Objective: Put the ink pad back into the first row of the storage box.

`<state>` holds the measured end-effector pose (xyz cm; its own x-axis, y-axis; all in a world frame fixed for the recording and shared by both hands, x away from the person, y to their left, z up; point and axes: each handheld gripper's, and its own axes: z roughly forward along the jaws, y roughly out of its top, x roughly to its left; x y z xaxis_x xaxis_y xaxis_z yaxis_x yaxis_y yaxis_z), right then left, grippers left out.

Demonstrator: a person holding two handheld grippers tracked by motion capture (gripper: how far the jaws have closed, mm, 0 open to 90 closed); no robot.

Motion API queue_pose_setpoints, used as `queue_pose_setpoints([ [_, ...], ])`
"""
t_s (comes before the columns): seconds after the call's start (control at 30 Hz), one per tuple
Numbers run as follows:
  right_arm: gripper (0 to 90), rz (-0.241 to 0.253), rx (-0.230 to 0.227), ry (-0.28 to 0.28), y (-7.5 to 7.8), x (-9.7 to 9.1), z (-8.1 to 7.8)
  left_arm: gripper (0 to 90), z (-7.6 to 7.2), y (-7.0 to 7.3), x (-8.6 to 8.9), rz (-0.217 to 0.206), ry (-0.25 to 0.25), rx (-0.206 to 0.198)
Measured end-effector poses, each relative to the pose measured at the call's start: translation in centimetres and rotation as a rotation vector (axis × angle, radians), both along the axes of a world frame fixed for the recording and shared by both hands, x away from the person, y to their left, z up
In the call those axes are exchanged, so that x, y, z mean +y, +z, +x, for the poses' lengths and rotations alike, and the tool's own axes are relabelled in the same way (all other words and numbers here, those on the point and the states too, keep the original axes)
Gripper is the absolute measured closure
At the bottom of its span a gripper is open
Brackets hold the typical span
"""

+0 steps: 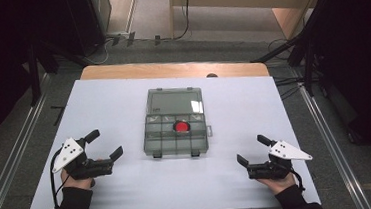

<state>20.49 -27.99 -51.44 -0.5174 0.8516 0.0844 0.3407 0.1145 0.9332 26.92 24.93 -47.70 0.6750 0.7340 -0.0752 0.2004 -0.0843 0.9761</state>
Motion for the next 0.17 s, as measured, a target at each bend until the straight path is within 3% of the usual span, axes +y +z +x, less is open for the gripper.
queue_pose_setpoints([
  [0.17,0.0,0.003,-0.002,-0.003,-0.19,-0.23,-0.10,0.0,0.04,0.05,0.01,-0.011,-0.003,0.000],
])
